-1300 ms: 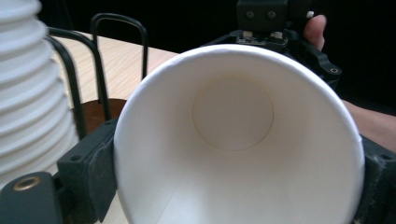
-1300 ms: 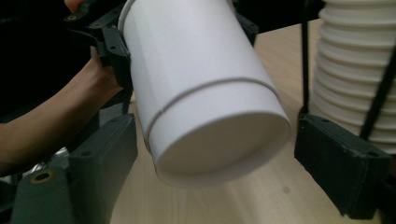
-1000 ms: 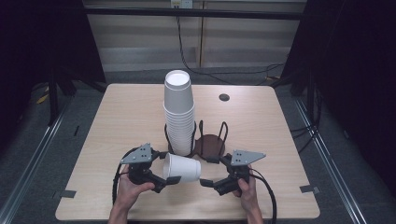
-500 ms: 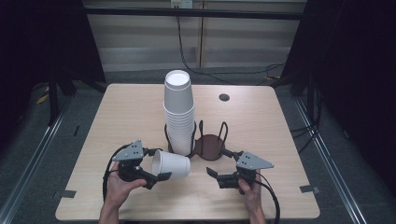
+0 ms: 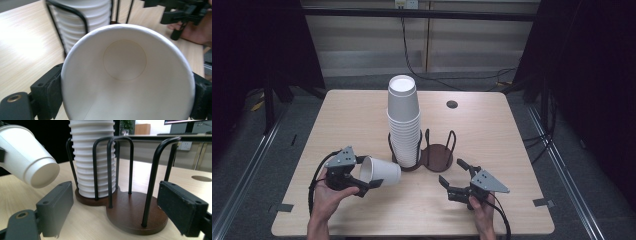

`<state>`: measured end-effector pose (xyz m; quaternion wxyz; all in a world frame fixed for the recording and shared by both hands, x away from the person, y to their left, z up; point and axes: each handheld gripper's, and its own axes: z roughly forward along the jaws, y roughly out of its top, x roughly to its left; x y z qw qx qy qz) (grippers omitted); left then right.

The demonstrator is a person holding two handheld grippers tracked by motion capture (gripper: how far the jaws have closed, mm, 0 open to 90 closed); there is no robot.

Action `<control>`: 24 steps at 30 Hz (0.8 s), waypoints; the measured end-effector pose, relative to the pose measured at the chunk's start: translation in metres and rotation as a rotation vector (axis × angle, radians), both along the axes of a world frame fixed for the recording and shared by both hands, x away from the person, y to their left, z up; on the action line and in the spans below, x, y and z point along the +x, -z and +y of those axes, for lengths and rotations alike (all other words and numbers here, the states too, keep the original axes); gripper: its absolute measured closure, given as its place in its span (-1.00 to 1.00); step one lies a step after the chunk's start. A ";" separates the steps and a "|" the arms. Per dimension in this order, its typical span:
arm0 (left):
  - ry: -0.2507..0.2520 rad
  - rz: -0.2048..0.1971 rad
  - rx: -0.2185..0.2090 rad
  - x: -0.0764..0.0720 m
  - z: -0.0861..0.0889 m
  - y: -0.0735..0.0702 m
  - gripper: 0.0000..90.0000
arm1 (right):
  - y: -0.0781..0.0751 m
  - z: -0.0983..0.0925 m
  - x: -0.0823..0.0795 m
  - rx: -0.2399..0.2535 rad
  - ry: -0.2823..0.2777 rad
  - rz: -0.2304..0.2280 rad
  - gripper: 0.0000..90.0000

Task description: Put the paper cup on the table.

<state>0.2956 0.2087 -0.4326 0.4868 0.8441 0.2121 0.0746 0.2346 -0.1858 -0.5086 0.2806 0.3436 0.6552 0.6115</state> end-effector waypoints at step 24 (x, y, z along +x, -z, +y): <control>-0.087 0.037 0.178 0.041 0.025 -0.032 -0.80 | 0.003 -0.005 -0.007 0.035 0.009 -0.084 -0.71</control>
